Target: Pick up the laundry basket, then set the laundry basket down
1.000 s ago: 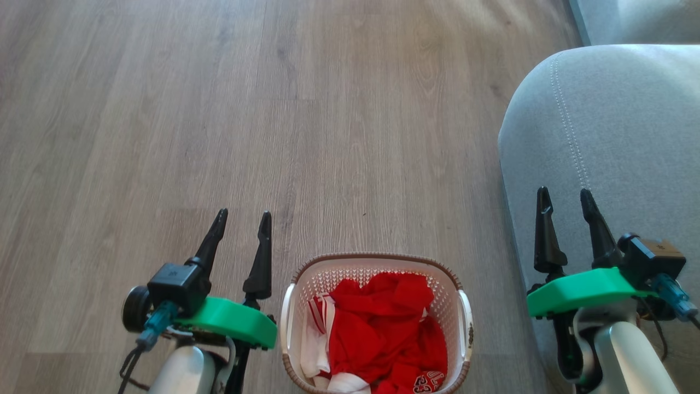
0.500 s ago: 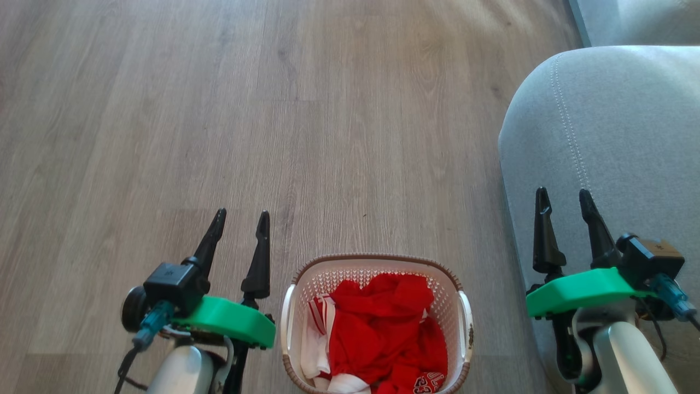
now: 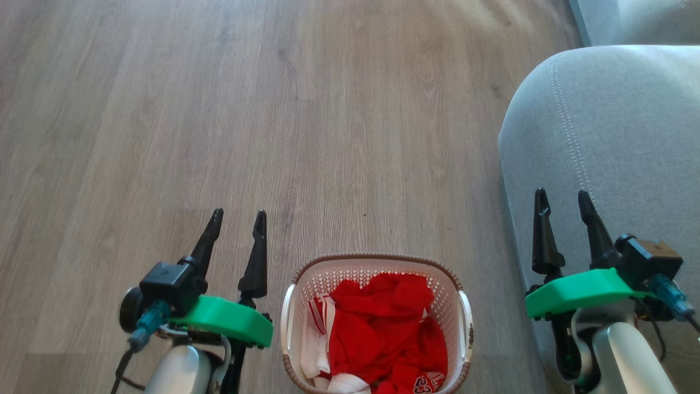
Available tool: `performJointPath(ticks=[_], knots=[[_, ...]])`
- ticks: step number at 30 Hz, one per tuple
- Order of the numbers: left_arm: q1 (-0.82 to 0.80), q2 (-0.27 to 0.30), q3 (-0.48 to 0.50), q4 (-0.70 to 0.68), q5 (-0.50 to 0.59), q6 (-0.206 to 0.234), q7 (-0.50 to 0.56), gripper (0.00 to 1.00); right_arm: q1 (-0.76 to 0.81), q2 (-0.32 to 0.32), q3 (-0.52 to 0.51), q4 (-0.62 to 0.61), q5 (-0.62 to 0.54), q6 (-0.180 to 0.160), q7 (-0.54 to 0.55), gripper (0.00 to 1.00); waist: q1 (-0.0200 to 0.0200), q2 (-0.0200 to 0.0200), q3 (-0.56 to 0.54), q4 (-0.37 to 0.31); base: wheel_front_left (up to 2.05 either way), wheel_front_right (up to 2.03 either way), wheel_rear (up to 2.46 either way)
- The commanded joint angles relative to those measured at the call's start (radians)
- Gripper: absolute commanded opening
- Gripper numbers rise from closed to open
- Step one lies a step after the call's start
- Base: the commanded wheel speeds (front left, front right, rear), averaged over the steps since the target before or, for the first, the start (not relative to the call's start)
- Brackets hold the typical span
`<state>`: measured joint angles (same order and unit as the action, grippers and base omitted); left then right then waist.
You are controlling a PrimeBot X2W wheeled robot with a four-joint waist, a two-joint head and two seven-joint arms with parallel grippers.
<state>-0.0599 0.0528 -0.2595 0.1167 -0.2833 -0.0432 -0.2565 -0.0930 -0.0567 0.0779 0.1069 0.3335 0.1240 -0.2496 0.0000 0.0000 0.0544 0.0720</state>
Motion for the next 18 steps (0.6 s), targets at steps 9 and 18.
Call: performJointPath(ticks=[9, 18], knots=[[0.005, 0.001, 0.004, 0.025, -0.012, 0.001, 0.0, 0.0, 0.005, 0.0, 0.008, 0.03, 0.001, 0.0, 0.002, 0.0, 0.0, 0.0, 0.004, 0.001, 0.0, 0.0, 0.0], [0.017, 0.005, 0.017, 0.046, -0.088, -0.003, 0.014, 0.0, 0.015, -0.004, 0.006, 0.054, 0.075, 0.0, 0.016, 0.0, 0.0, 0.0, 0.001, -0.003, 0.0, 0.0, 0.0]])
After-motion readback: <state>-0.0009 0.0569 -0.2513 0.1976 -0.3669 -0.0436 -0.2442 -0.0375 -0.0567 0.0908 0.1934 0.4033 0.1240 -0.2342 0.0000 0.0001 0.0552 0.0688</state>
